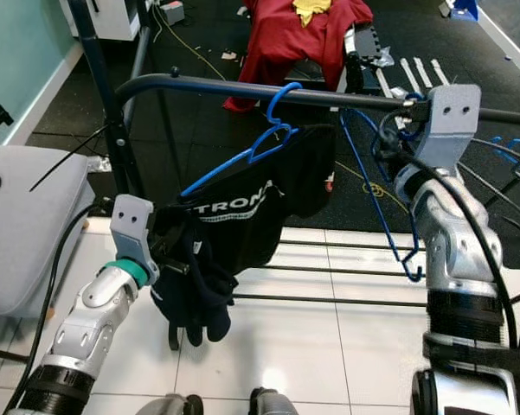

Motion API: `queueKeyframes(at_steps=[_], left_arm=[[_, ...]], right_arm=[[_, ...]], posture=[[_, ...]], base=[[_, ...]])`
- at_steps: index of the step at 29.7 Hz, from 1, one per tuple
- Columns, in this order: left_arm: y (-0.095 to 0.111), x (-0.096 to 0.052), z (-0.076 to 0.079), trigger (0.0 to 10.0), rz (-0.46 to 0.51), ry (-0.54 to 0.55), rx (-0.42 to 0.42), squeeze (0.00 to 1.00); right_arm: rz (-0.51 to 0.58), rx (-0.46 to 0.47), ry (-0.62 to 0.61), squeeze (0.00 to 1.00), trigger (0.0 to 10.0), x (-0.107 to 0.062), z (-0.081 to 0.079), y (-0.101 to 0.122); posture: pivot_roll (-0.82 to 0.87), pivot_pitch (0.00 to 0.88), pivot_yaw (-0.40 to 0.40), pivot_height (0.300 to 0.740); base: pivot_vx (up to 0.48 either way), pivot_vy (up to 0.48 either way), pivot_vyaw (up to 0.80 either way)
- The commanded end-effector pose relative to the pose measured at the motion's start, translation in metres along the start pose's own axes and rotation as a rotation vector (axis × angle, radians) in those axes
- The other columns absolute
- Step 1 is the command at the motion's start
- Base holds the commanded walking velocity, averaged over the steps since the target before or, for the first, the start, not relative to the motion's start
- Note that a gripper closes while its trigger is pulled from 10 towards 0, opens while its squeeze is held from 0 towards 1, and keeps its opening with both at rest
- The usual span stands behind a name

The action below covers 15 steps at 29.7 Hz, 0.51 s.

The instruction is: Hang hanger

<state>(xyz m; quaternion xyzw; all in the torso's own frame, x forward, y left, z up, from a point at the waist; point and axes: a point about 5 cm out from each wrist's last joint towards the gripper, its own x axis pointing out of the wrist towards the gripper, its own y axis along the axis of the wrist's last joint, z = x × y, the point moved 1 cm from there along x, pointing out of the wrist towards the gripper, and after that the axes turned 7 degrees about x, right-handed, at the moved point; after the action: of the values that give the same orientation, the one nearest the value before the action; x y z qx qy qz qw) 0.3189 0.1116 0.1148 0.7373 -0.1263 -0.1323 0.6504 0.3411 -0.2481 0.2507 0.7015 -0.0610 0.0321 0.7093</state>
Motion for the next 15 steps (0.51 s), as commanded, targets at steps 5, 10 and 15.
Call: queueKeyframes(at_steps=[5, 10, 15], left_arm=[[0.012, -0.005, -0.008, 10.0, 0.067, 0.027, 0.0, 0.0], [0.01, -0.009, -0.018, 10.0, 0.049, 0.088, -0.05, 0.0], [0.007, -0.01, -0.022, 10.0, 0.032, 0.118, -0.075, 0.0]], right_arm=[[0.113, -0.05, -0.087, 0.0, 10.0, -0.03, -0.019, -0.007], [0.129, -0.081, -0.201, 0.0, 10.0, -0.052, -0.027, -0.016], [0.227, -0.151, -0.207, 0.0, 10.0, -0.058, -0.035, -0.009]], posture=[[-0.06, 0.067, 0.011, 0.74], [-0.06, 0.068, 0.011, 0.74], [-0.06, 0.068, 0.018, 0.74]], base=[[0.0, 0.0, 0.0], [0.0, 0.0, 0.0], [0.0, 0.0, 0.0]])
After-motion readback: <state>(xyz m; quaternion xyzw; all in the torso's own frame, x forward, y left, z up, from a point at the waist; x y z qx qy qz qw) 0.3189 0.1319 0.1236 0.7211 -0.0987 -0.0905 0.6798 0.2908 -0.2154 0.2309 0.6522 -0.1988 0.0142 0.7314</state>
